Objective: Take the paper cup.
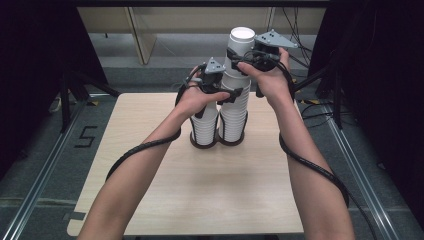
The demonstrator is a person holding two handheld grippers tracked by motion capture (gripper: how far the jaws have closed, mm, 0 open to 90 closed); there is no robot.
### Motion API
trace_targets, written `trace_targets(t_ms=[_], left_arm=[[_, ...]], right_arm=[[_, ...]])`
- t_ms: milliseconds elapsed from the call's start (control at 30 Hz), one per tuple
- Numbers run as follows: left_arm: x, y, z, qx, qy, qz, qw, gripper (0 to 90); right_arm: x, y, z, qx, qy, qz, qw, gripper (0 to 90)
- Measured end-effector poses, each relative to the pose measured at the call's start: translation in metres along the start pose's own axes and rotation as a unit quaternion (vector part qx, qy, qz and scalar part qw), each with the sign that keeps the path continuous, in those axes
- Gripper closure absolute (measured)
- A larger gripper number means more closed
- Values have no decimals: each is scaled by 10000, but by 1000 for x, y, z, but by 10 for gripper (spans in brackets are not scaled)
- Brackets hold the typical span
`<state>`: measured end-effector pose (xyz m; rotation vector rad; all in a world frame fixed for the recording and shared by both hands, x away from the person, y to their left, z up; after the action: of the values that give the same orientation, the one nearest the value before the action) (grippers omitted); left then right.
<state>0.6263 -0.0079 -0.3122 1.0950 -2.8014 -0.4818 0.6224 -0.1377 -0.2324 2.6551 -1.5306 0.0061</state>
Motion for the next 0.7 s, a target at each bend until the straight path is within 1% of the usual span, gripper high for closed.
trace_targets(t_ms=[100, 233, 267, 300, 367, 400, 433, 467, 500, 567, 600, 633, 667, 700], left_arm=[[0, 0, 0, -1, 12, 9, 10000, 127], [0, 0, 0, 14, -1, -3, 10000, 128], [0, 0, 0, 14, -1, -3, 10000, 128], [-1, 1, 0, -47, -75, -15, 10000, 128], [-1, 1, 0, -48, -70, -16, 10000, 128], [-1, 1, 0, -51, -73, -22, 10000, 128], [-1, 1, 0, -51, -73, -22, 10000, 128], [-1, 1, 0, -45, -73, -23, 10000, 128], [-1, 1, 0, -45, -73, -23, 10000, 129], [0, 1, 0, -48, -74, -28, 10000, 128], [0, 1, 0, -45, -76, -28, 10000, 129], [0, 1, 0, -48, -83, -28, 10000, 129], [0, 1, 0, -48, -83, -28, 10000, 129], [-1, 1, 0, -67, -108, -24, 9999, 129]], right_arm=[[0, 1, -2, 75, 18, 26, 10000, 212], [0, 4, -7, 261, -22, 52, 9996, 214], [0, 4, -7, 261, -22, 52, 9996, 214], [1, 6, -10, 384, -67, 90, 9992, 215], [2, 7, -11, 399, -32, 108, 9991, 216], [1, 8, -13, 443, -81, 72, 9990, 217], [2, 9, -14, 466, -56, 84, 9989, 217], [2, 9, -15, 482, -87, 64, 9988, 217], [2, 10, -15, 503, -46, 69, 9987, 218], [2, 10, -16, 512, -42, 68, 9987, 218], [2, 11, -17, 579, -51, 59, 9983, 218], [2, 12, -17, 587, -91, 59, 9982, 218], [3, 12, -18, 643, -78, 72, 9979, 218], [3, 13, -20, 708, -124, 78, 9974, 218]])
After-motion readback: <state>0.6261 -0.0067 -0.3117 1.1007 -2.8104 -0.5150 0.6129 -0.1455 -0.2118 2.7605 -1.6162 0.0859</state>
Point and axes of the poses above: each handheld gripper's, and its own axes: y roughly backward along the jaws, z roughly out of its underside, x roughly to its right, the point moved 3 cm from there along -y, roughly forward along the jaws, and after that the axes turned 1 degree about x, right-handed, at the moved point
